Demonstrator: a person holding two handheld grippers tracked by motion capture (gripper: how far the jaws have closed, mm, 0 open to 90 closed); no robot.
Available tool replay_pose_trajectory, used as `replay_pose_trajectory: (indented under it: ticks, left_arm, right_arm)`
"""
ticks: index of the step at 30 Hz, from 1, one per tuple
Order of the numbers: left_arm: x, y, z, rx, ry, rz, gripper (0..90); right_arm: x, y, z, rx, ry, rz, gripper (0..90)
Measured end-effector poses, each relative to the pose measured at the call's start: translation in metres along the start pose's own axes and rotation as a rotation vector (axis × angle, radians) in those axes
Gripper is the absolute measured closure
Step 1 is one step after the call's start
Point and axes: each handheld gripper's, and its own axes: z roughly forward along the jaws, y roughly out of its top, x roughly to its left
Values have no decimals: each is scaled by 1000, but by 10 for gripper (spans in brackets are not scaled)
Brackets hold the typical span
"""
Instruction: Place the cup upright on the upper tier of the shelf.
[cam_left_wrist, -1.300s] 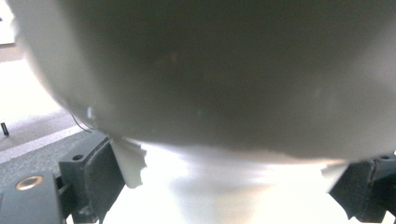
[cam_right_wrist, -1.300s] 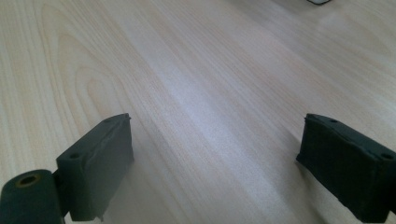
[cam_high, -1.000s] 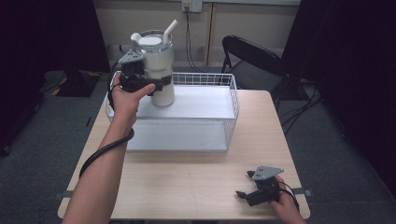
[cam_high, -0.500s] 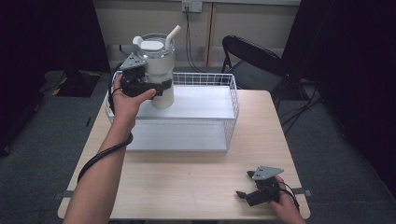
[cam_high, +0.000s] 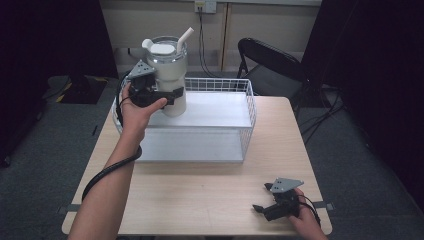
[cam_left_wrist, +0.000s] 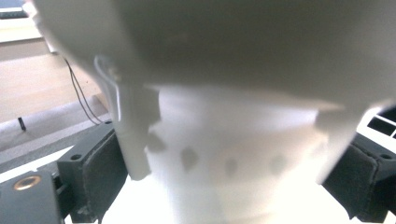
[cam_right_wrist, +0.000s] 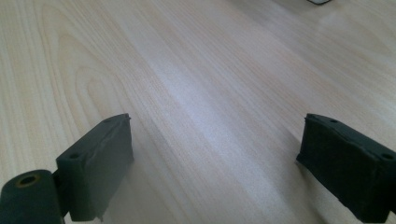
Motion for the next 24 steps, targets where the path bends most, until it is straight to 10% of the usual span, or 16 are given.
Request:
replay_pose_trajectory:
  ticks: [24]
  left_arm:
    - [-3,-26,-35,76,-77,6,154]
  right_arm:
    - [-1,1,1,1,12,-13,87]
